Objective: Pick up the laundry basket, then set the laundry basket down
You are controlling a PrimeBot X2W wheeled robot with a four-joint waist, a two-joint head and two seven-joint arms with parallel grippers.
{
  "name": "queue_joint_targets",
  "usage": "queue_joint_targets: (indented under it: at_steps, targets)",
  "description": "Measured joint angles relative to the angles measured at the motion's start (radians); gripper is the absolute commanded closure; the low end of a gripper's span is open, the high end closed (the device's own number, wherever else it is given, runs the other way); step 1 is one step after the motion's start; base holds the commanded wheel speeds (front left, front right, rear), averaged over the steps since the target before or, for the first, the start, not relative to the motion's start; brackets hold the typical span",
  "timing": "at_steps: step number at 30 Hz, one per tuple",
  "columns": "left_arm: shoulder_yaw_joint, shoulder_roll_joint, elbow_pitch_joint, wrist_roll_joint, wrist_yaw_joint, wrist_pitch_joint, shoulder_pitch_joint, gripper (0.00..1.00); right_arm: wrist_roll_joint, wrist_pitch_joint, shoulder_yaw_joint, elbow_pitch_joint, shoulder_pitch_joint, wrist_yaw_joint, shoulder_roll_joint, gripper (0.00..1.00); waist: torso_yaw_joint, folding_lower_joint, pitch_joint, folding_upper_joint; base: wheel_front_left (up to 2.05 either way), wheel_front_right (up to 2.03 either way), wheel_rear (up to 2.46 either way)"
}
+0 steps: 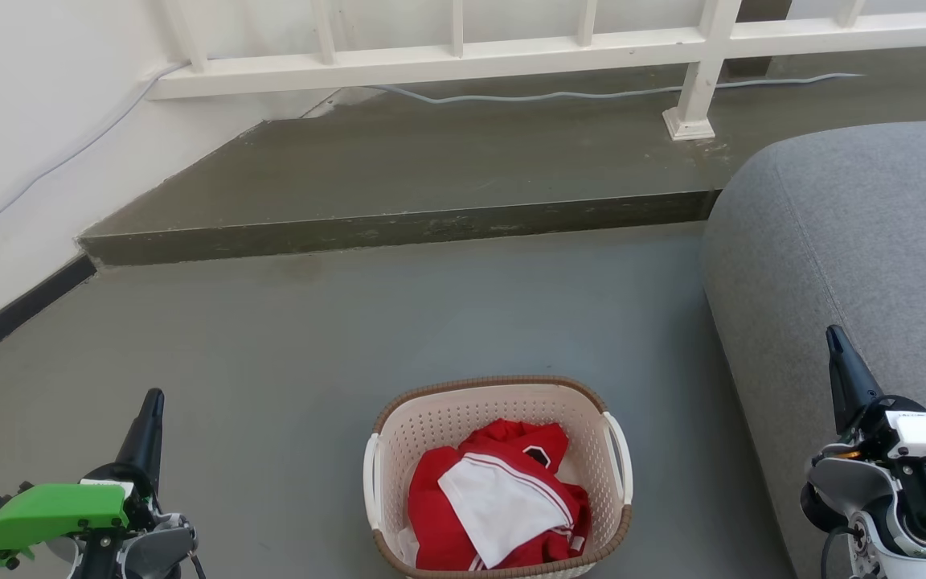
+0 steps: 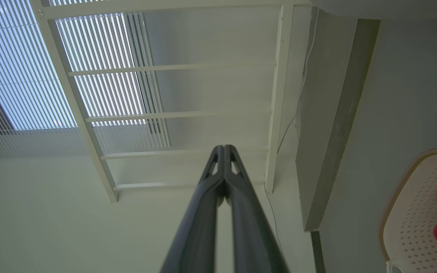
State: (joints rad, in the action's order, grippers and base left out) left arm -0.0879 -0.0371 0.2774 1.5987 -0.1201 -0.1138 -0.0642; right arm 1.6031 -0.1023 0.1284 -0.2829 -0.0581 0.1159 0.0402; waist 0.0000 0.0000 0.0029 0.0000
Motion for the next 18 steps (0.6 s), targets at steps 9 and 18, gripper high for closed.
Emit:
queue_joint_targets:
  at_steps: [9, 18]
  targets:
    - [0.0, 0.0, 0.0, 0.0, 0.0, 0.0, 0.0, 1.0, 0.0, 0.0, 0.0, 0.0, 0.0, 0.0, 0.0, 1.0, 0.0, 0.0, 0.0, 0.0, 0.0, 0.0, 0.0]
    - [0.0, 0.0, 0.0, 0.0, 0.0, 0.0, 0.0, 1.0, 0.0, 0.0, 0.0, 0.001, 0.0, 0.0, 0.0, 1.0, 0.0, 0.0, 0.0, 0.0, 0.0, 0.0, 0.0]
